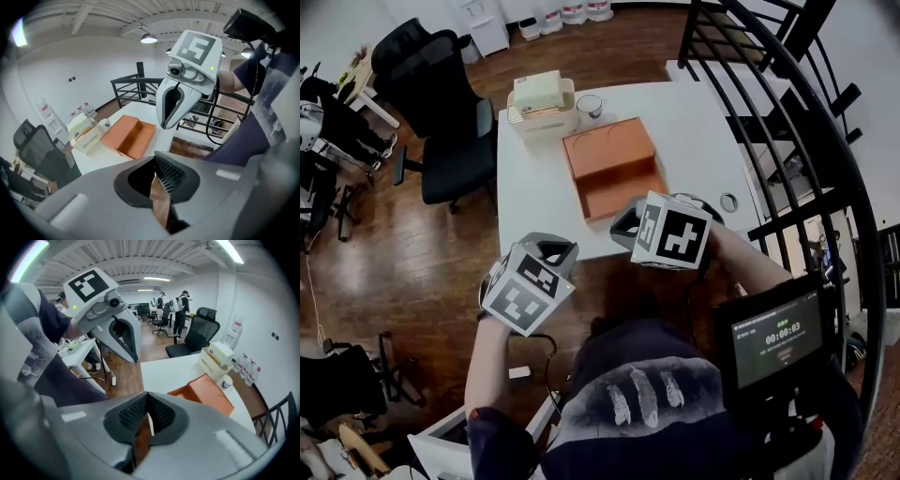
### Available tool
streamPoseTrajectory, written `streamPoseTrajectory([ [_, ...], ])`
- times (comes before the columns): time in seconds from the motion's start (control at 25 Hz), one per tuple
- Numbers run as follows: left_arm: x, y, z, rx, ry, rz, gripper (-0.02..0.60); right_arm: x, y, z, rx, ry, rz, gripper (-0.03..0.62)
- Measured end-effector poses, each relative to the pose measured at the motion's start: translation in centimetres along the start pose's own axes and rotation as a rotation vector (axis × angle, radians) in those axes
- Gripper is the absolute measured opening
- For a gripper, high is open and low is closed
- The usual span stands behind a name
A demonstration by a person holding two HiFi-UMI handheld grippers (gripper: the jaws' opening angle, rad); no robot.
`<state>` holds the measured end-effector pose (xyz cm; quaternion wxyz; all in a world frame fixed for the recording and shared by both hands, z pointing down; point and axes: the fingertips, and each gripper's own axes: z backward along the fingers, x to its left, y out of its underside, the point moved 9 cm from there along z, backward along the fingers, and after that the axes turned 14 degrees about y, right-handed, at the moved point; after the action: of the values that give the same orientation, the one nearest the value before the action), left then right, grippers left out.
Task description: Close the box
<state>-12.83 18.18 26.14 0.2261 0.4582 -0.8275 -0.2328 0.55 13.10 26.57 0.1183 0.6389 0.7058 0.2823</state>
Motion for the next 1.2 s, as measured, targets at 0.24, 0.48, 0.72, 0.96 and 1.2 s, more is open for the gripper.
streamPoseTrajectory([
  [0.24,0.1,-3.7,-2.7,0.074,-0.024,0.053,0.015,-3.4,2.9,1.5,0.031,-0.045,0.137,0.005],
  [0.48,1.4,-4.9,-6.5,0.157,0.052,0.084,0.014,-5.8,5.6,0.3,0.078,-0.101,0.186,0.005],
  [0.72,4.5,-4.8,-8.3,0.187,0.116,0.092,0.014,-7.7,5.8,-1.9,0.118,-0.071,0.179,0.005],
  [0.96,8.5,-5.3,-9.7,0.198,0.169,0.063,0.014,-9.8,5.7,-4.6,0.228,-0.009,0.179,0.005],
  [1.2,9.6,-3.7,-12.4,0.197,0.278,0.040,0.014,-8.3,6.3,-7.9,0.265,-0.031,0.116,0.005],
])
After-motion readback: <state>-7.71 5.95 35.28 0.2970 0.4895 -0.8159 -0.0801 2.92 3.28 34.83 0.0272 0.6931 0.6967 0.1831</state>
